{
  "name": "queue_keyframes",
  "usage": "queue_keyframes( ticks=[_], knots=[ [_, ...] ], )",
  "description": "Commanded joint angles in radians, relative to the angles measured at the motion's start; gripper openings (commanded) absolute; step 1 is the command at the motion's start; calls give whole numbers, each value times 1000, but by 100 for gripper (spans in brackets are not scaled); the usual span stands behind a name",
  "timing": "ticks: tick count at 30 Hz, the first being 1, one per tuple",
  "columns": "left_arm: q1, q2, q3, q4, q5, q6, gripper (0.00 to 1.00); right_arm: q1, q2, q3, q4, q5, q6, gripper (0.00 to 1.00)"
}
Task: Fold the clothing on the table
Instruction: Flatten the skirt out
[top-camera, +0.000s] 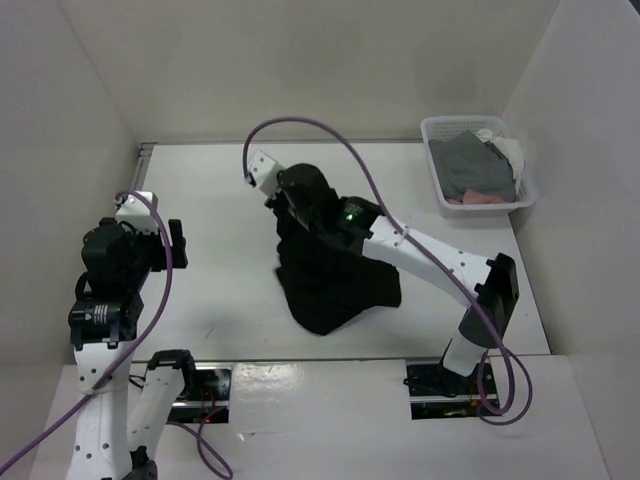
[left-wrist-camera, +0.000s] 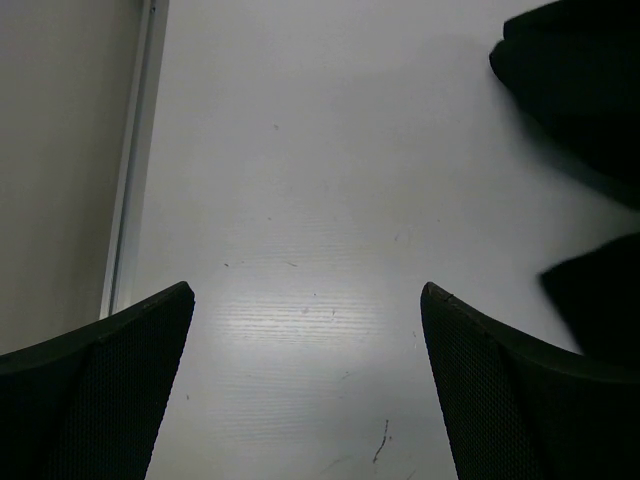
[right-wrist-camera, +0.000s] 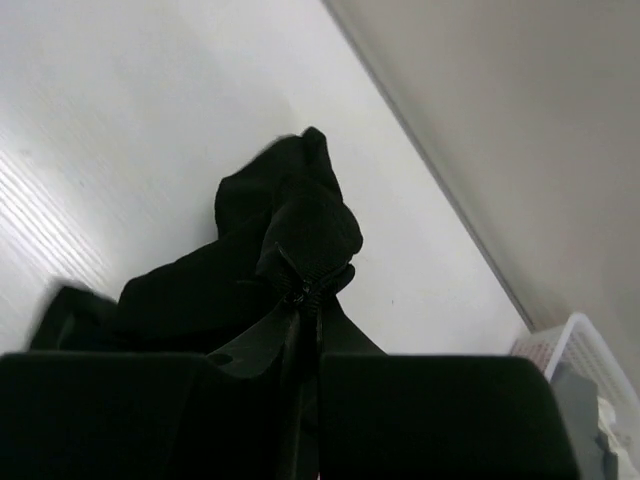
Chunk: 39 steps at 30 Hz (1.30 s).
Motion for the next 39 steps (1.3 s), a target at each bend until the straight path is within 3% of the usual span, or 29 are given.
queue_keyframes(
  ticks=[1,3,5,11,18,24,29,33,39],
  knots=[
    [-2,-13,-4,39,-10,11,100,-48,-22,224,-86,-177,98,0],
    [-2,-13,-4,39,-10,11,100,-127,-12,314,-120,-267,165,0],
    [-2,-13,-4,39,-10,11,100,-140,23,398,-105,-150,141,0],
    [-2,-13,-4,39,-1,11,100,-160,58,604,-154,-143,131,0],
    [-2,-13,-27,60,65,11,100,-160,106,647,-163,-143,164,0],
    [-2,-13,-79,112,304,42,100,-160,129,691,-181,-152,174,0],
    [-13,-2,-90,135,246,-21,100,-160,150,728,-190,-143,174,1],
    [-13,23,-90,135,393,12,100,-160,172,763,-200,-134,185,1],
    [-13,66,-139,198,473,51,100,-160,202,822,-210,-143,236,1]
  ],
)
